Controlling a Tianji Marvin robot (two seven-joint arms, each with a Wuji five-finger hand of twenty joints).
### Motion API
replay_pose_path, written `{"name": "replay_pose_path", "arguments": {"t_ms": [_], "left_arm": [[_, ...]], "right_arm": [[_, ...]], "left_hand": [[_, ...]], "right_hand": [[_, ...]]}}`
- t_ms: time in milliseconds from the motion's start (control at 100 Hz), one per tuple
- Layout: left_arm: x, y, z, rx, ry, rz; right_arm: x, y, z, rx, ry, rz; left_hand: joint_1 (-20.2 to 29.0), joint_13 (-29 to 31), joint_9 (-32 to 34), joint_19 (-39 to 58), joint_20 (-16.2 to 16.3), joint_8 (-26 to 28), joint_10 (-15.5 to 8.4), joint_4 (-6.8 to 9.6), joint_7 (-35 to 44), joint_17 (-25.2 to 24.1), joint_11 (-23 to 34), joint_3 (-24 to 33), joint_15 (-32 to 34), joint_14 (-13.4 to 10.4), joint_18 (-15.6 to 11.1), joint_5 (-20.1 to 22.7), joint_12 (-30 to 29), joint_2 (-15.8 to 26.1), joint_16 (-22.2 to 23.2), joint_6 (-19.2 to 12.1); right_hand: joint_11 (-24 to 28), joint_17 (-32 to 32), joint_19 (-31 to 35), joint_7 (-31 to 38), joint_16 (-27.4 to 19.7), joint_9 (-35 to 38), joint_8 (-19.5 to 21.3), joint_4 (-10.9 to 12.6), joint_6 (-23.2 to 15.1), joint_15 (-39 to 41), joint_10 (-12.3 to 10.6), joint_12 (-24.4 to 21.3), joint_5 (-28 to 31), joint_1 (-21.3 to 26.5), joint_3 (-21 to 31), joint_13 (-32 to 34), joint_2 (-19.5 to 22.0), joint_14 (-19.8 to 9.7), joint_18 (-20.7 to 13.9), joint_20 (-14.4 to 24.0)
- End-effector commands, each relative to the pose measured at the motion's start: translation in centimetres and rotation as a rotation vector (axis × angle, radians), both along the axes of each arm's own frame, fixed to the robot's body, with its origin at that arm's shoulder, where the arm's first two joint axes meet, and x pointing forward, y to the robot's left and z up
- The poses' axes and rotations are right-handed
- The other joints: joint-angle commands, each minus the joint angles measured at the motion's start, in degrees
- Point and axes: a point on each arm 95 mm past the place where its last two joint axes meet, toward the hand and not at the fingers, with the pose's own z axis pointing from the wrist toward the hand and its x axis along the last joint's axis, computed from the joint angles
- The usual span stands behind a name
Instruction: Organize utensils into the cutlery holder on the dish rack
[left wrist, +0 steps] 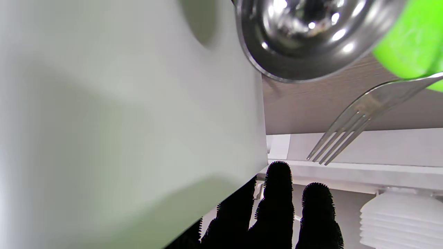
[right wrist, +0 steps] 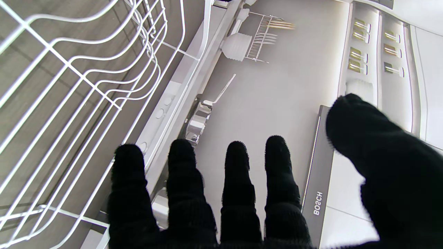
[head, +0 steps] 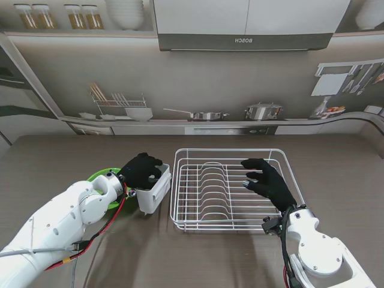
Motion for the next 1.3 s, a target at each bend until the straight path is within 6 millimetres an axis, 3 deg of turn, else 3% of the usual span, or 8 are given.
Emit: {"name": "replay_pose_path", "arguments": {"t_ms": [0,170,200,260,780,1290], "left_arm": [[-0.4,-0.3,-0.4,0.001,0.012,-0.009],[-0.6,-0.2,0.1,-0.009,-0.011,-0.003],[-0.6,-0.2,0.2,-0.012,-0.013,0.0],[-0.7,-0.1,0.3,-0.015,-0.017,0.004],[-0.4,-0.7,2.0,-0.082,-0.048,0.034],[1.3,-3.1,2.9,-0.076,-0.055,0.048]], "right_arm": [[-0.2,0.4,-0.1,0.007,0.008,0.013],[-0.2,0.4,-0.1,0.009,0.01,0.012],[-0.2,0.4,-0.1,0.009,0.011,0.012],[-0.2,0.4,-0.1,0.01,0.011,0.012],[-0.2,0.5,-0.2,0.012,0.017,0.014],[-0.2,0.6,-0.2,0.018,0.021,0.015]], "left_hand": [[1.62,0.21,2.37,2.72,1.66,4.28,-0.93,-0.81,6.19,-0.8,4.1,2.63,1.42,-0.79,-1.52,3.42,3.03,0.47,1.54,-0.05],[1.23,0.58,2.85,12.26,1.56,5.8,-1.06,-0.91,5.97,-4.67,5.0,3.72,2.52,-0.62,-2.17,3.29,4.75,1.19,2.31,0.74],[1.21,0.62,2.99,16.16,-2.25,6.7,-0.99,-0.96,5.75,-5.8,4.92,4.0,2.59,-0.5,-2.22,3.18,5.16,1.15,2.38,1.08],[1.16,0.74,3.07,18.36,-2.58,6.77,-0.82,-0.88,5.75,-6.43,5.12,4.11,2.86,-0.35,-2.32,3.16,5.35,1.18,2.53,1.15],[1.41,1.48,4.04,21.46,-3.5,8.46,-0.42,-0.37,6.82,-7.0,5.63,5.7,3.35,0.49,-1.51,2.33,5.94,0.55,2.81,2.75],[0.42,2.17,4.62,21.48,-4.18,7.98,-0.39,-0.09,7.47,-7.1,5.32,7.85,2.78,0.55,-1.13,2.17,6.06,-0.46,2.6,2.66]], "right_hand": [[-0.11,-0.29,-0.99,-0.54,0.8,-0.39,-1.2,1.9,-0.14,0.29,-0.83,-0.55,-0.99,-1.43,-1.26,1.31,0.66,-1.09,-1.38,1.25],[-0.1,-0.29,-1.0,-0.49,0.82,-0.4,-1.19,1.93,-0.08,0.32,-0.8,-0.56,-1.05,-1.44,-1.18,1.43,0.84,-1.01,-1.39,1.25],[-0.08,-0.28,-1.0,-0.49,0.81,-0.36,-1.19,1.94,0.0,0.31,-0.72,-0.56,-1.05,-1.37,-1.17,1.39,0.79,-0.99,-1.38,1.25],[-0.09,-0.28,-1.0,-0.47,0.8,-0.39,-1.19,1.93,0.03,0.27,-0.76,-0.57,-1.05,-1.42,-1.19,1.31,0.84,-1.02,-1.38,1.25],[-0.05,-0.3,-1.03,-0.42,0.81,-0.53,-1.2,1.94,0.31,0.25,-0.75,-0.57,-1.28,-1.38,-1.14,1.34,0.98,-1.0,-1.44,1.24],[-0.04,-0.37,-1.05,-0.39,0.82,-0.58,-1.23,1.94,0.33,0.26,-0.67,-0.59,-1.29,-1.33,-1.16,1.37,0.95,-1.05,-1.48,1.25]]}}
